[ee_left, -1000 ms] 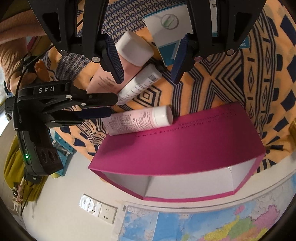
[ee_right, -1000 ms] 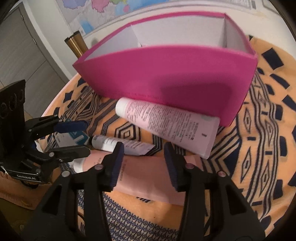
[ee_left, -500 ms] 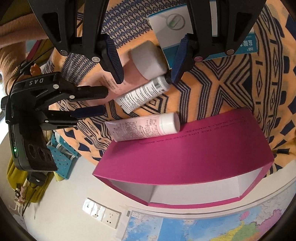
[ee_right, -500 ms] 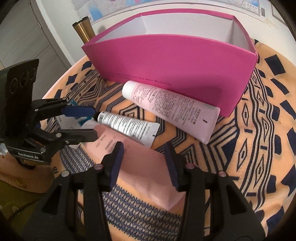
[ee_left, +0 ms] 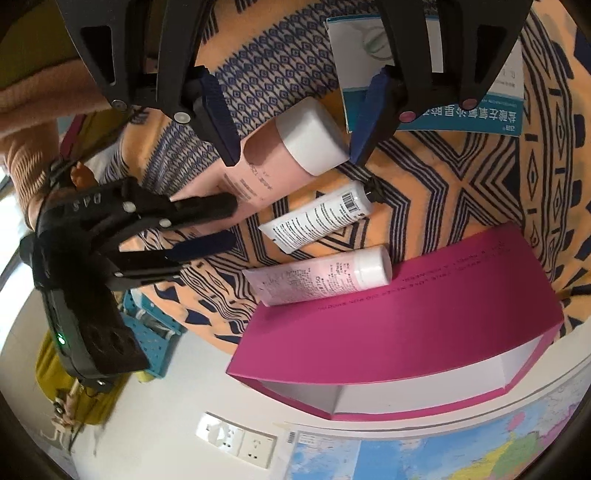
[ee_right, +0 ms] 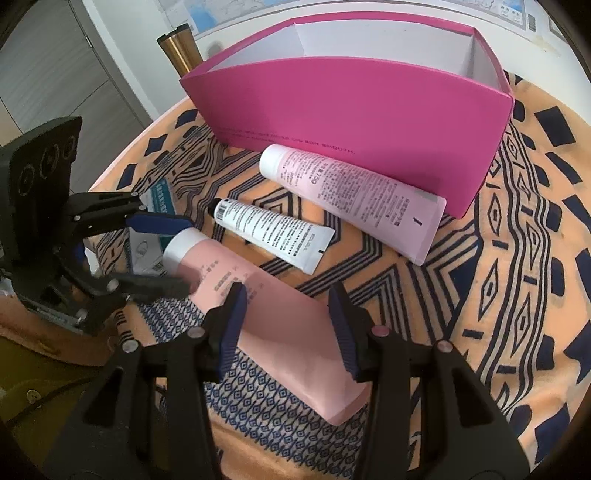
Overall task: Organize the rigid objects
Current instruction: 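Move the right gripper back toward the tubes beside the pink box, then grasp the small white tube with the right gripper, then carry the white tube into the pink box and open the right gripper, then move the right gripper to the blue-and-white medicine box on the cloth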
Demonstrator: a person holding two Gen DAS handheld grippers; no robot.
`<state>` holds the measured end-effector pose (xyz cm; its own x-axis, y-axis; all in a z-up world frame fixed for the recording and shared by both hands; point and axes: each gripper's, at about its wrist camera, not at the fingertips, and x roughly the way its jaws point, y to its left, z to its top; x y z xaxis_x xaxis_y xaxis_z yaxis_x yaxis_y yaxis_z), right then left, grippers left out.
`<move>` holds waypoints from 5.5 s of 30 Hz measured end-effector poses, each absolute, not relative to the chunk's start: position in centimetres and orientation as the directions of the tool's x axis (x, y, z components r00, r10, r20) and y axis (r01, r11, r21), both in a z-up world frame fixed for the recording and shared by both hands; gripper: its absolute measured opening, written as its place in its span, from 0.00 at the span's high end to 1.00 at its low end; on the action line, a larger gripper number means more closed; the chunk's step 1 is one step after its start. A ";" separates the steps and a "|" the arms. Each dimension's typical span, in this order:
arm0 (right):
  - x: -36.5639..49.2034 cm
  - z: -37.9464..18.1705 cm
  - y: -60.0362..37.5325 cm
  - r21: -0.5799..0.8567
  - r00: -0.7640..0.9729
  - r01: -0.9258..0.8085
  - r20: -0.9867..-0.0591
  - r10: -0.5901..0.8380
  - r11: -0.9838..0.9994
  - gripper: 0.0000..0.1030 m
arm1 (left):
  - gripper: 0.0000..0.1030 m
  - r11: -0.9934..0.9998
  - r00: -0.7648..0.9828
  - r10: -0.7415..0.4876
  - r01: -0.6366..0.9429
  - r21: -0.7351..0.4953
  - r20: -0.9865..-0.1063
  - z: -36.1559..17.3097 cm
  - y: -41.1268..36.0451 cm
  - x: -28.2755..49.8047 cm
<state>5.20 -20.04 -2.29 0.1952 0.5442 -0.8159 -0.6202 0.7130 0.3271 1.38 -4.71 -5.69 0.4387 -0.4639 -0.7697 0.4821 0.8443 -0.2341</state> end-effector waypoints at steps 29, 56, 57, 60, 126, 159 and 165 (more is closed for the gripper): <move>8.0 -4.2 -19.2 0.484 0.246 -0.456 -0.738 0.628 0.747 0.53 | 0.58 0.916 0.478 -0.383 0.305 -0.259 -0.791 -6.1 -4.1 5.2; 7.2 -3.2 -19.9 0.505 0.281 -0.433 -0.711 0.644 0.747 0.47 | 0.63 0.923 0.473 -0.374 0.277 -0.269 -0.798 -6.5 -4.1 4.9; 7.2 -3.0 -20.0 0.502 0.285 -0.435 -0.710 0.644 0.747 0.47 | 0.63 0.921 0.473 -0.378 0.277 -0.273 -0.796 -6.4 -4.0 4.8; 7.0 -2.6 -20.2 0.497 0.294 -0.443 -0.706 0.644 0.746 0.47 | 0.63 0.919 0.478 -0.384 0.277 -0.279 -0.790 -6.0 -3.8 4.6; 16.3 4.5 -21.8 0.395 0.468 -0.437 -0.667 0.580 0.808 0.47 | 0.63 0.922 0.541 -0.373 0.306 -0.236 -0.754 1.4 -5.1 15.7; 10.0 0.7 -25.3 0.464 0.437 -0.375 -0.675 0.595 0.802 0.47 | 0.51 0.938 0.650 -0.332 0.304 -0.167 -0.684 -0.4 -2.3 6.4; 9.8 -1.7 -25.5 0.477 0.405 -0.334 -0.707 0.581 0.813 0.47 | 0.51 0.937 0.613 -0.334 0.300 -0.180 -0.716 -2.4 -2.7 6.6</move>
